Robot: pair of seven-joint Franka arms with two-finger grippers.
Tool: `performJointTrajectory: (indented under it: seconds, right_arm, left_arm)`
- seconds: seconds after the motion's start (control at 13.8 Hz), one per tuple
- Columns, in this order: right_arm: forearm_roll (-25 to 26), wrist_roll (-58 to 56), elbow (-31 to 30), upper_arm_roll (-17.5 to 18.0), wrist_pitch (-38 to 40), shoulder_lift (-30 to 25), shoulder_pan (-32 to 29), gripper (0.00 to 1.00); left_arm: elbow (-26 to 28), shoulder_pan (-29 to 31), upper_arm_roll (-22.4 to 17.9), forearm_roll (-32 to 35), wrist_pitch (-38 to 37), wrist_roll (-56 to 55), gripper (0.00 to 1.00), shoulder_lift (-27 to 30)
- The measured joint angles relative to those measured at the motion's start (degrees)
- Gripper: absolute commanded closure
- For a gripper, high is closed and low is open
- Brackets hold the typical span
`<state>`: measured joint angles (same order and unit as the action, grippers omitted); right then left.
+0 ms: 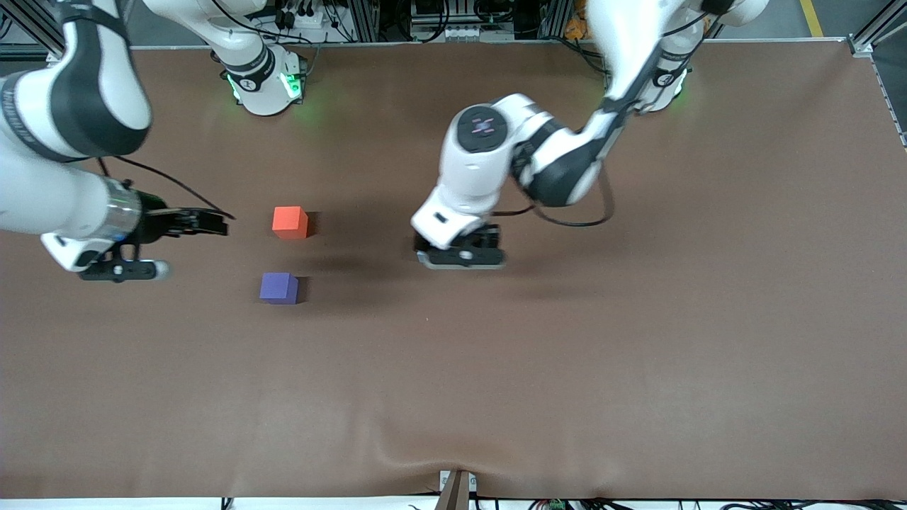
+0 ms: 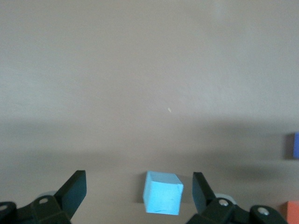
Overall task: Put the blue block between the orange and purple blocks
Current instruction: 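Grasp the blue block with the right gripper while the left gripper releases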
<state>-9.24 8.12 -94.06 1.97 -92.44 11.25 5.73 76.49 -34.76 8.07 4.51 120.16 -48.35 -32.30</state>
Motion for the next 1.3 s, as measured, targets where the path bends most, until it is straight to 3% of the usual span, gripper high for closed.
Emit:
performJointTrajectory:
  seconds: [0.29, 0.65, 1.01, 1.3]
  right_arm:
    - [-0.74, 10.79, -1.67, 6.72, -5.56, 0.01, 2.22, 0.00]
    - [-0.79, 27.15, -6.19, 13.79, -19.82, 3.58, 6.79, 0.00]
    - [4.26, 38.53, -6.56, 14.25, -33.36, 13.19, 15.88, 0.00]
    - [8.83, 41.47, -6.59, 14.23, -38.29, 18.75, 18.66, 0.00]
  left_arm:
    - [0.26, 7.22, 0.06, -0.14, -9.58, 3.94, 0.00, 5.40]
    - [0.59, 17.20, 0.20, -0.24, -18.63, 15.32, 0.00, 9.76]
    - [0.87, 24.77, 0.29, -0.28, -24.36, 27.74, 0.00, 13.76]
    - [0.90, 30.86, 0.36, -0.29, -25.02, 33.91, 0.00, 16.71]
